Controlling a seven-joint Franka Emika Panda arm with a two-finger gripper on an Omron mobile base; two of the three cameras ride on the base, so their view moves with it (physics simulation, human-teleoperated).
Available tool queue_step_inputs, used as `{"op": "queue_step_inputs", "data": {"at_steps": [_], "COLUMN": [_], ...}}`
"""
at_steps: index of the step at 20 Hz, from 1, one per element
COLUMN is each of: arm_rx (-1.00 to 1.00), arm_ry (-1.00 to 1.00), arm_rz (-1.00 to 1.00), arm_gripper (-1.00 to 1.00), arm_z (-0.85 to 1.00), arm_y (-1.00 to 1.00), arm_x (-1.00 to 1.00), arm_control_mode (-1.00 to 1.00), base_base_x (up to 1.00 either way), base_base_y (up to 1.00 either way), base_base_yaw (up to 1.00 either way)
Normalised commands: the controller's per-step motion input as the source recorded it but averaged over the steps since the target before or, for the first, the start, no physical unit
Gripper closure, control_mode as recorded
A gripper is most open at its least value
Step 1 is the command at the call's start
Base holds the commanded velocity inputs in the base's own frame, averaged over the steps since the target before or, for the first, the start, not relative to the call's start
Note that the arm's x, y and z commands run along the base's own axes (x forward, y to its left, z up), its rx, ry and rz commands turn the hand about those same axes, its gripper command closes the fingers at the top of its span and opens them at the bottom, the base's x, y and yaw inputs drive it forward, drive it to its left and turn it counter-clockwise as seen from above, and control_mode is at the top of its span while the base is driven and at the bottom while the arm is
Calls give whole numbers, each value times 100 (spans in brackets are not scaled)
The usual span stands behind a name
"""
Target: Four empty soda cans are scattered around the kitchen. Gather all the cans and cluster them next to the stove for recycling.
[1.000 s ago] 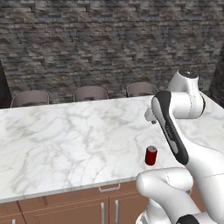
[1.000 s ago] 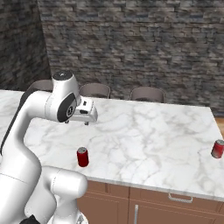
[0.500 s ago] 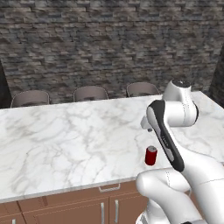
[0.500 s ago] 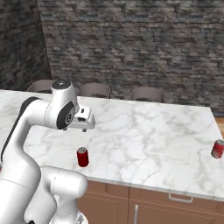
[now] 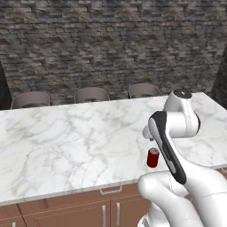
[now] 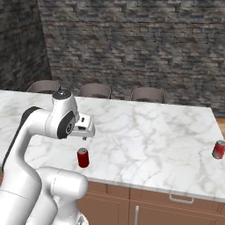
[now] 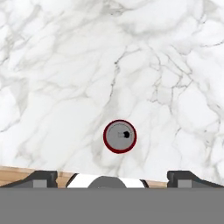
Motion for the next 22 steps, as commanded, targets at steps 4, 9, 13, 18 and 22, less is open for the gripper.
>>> {"op": "queue_step_inputs", "data": {"at_steps": [4, 9, 13, 18, 22], "arm_rx": [0, 0, 0, 0, 0], "arm_ry": [1, 0, 0, 0, 0], "arm_rz": [0, 0, 0, 0, 0], "arm_gripper": [-100, -100, -100, -100, -100], "arm_z": [-17, -19, -21, -17, -14], "arm_y": [0, 0, 0, 0, -1], "arm_x": [0, 0, 0, 1, 5], "arm_control_mode": [-100, -100, -100, -100, -100], "base_base_x": [0, 0, 0, 0, 0], "base_base_y": [0, 0, 0, 0, 0], "base_base_yaw": [0, 0, 0, 0, 0]}}
